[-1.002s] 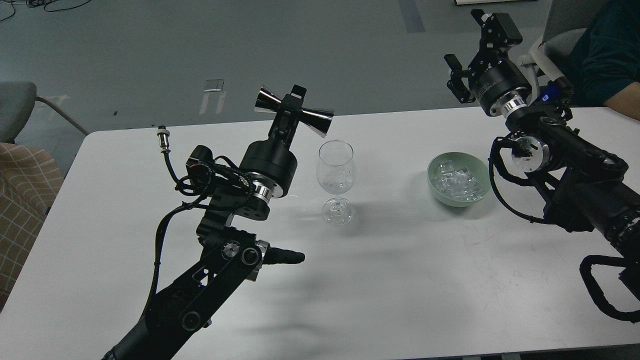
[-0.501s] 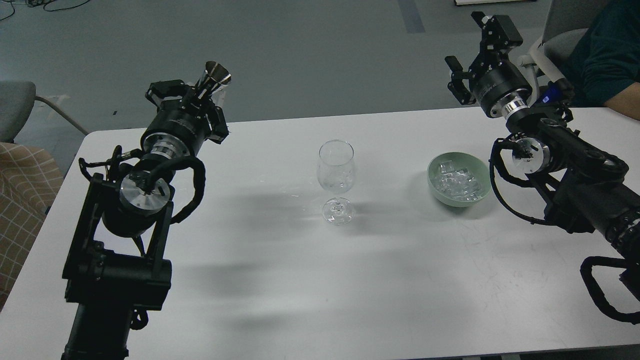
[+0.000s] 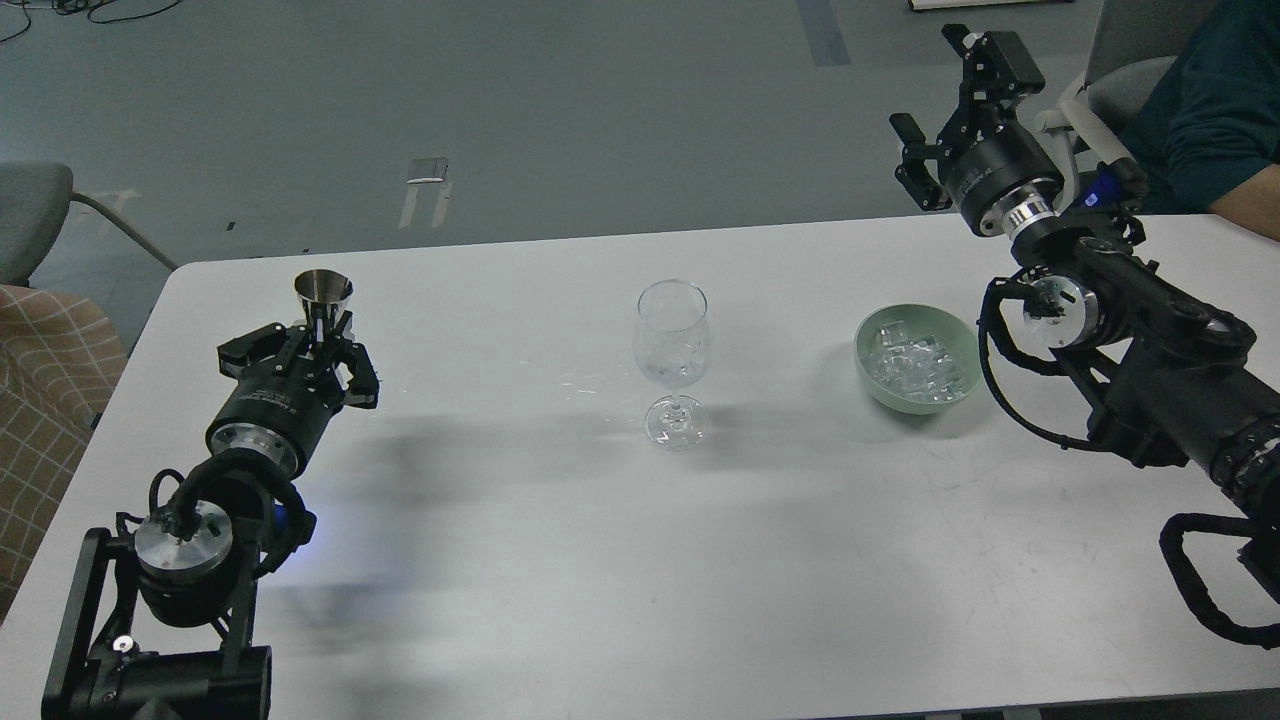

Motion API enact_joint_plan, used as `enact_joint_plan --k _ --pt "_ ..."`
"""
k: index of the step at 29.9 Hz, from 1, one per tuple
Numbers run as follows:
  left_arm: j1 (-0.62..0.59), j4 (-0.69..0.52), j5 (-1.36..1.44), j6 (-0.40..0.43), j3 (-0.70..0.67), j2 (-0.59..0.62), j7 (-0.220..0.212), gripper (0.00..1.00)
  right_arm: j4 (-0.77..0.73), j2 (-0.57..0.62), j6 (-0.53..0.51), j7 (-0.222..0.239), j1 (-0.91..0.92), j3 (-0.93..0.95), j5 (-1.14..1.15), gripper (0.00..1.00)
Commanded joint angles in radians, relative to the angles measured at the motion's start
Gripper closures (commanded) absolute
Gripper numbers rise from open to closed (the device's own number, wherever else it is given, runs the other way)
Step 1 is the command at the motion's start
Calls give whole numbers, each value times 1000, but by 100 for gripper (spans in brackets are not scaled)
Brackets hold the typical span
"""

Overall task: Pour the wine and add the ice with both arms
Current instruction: 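Carry the jigger back and set it down with the left gripper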

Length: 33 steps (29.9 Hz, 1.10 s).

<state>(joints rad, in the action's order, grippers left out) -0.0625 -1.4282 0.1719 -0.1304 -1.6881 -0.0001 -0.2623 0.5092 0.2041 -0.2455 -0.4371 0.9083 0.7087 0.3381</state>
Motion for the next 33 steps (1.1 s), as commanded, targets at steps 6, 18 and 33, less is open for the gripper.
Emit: enact_joint_plan --k 6,18,33 --pt "4 126 -3 58 -1 0 2 65 -1 0 0 0 0 0 1 0" --pt "-10 160 -3 78 -1 0 14 57 -3 0 0 0 -2 0 1 0" --pt "-22 180 -2 75 1 0 15 37 -1 0 0 0 1 0 1 0"
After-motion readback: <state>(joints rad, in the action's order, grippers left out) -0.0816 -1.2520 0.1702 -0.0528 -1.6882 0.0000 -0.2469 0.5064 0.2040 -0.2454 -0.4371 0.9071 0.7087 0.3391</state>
